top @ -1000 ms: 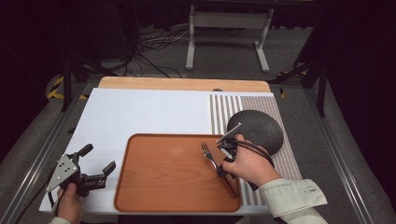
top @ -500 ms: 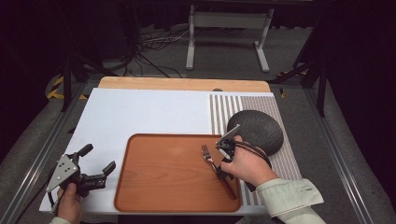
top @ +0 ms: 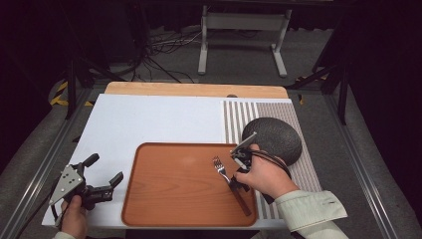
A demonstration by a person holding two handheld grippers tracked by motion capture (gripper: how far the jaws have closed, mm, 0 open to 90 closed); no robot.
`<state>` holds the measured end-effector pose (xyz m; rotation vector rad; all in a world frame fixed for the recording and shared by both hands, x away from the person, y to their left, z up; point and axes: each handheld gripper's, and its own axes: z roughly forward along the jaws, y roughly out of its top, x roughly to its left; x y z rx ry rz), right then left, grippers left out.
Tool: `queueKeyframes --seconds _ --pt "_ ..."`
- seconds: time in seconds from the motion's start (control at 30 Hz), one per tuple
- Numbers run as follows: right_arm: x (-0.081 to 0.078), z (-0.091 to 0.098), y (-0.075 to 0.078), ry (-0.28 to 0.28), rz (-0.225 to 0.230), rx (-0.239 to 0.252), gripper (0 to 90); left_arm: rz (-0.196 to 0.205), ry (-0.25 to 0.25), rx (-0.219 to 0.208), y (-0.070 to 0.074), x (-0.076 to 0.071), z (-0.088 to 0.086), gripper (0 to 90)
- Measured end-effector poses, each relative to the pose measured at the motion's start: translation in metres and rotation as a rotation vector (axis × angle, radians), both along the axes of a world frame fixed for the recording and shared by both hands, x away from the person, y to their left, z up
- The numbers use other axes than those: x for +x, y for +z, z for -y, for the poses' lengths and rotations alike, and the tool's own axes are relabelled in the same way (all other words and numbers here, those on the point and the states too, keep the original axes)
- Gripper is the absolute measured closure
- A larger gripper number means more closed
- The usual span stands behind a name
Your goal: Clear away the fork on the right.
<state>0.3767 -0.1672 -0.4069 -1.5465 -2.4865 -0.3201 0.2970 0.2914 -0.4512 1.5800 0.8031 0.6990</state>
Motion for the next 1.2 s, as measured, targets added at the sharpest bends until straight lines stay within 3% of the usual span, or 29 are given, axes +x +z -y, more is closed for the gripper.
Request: queueKeyframes --seconds 0.17,0.37,0.43,0.53,0.67,0.7,0.73,0.77,0.9,1.03,1.13,1.2 --pt "0.0 0.001 0.005 0.005 0.028 0.017 61.7 0.001 0.002 -0.003 0.0 0.0 0.0 0.2" --pt "-0.002 0.003 0.013 0.073 0.124 0.068 48.3 -0.001 0.003 -0.004 0.0 0.0 0.0 0.2" --pt "-0.003 0.003 0.015 0.104 0.183 0.077 43.7 0.0 0.003 -0.004 0.0 0.0 0.0 0.2" --pt "-0.003 0.003 0.017 0.202 0.282 0.092 37.6 0.0 0.003 -0.004 0.0 0.0 0.0 0.2" --pt "0.001 0.003 0.022 0.341 0.441 0.157 34.0 -0.002 0.001 -0.002 0.0 0.0 0.0 0.2" --pt "0.001 0.003 0.022 0.341 0.441 0.157 34.0 0.0 0.003 -0.004 0.0 0.0 0.0 0.2" --pt "0.003 0.002 0.023 0.384 0.487 0.172 31.9 0.0 0.003 -0.004 0.0 0.0 0.0 0.2" --pt "0.004 0.002 0.023 0.406 0.505 0.182 31.8 0.001 0.003 -0.005 0.0 0.0 0.0 0.2" --pt "0.007 0.0 0.022 0.466 0.552 0.201 31.2 0.0 0.003 -0.005 0.0 0.0 0.0 0.2" --pt "0.008 -0.003 0.02 0.486 0.564 0.214 31.1 0.001 0.003 -0.004 0.0 0.0 0.0 0.2" --pt "0.009 -0.007 0.018 0.52 0.576 0.219 36.9 0.0 0.003 -0.004 0.0 0.0 0.0 0.2" --pt "0.009 -0.011 0.016 0.566 0.578 0.212 50.1 0.001 0.002 -0.003 0.0 0.0 0.0 0.2"
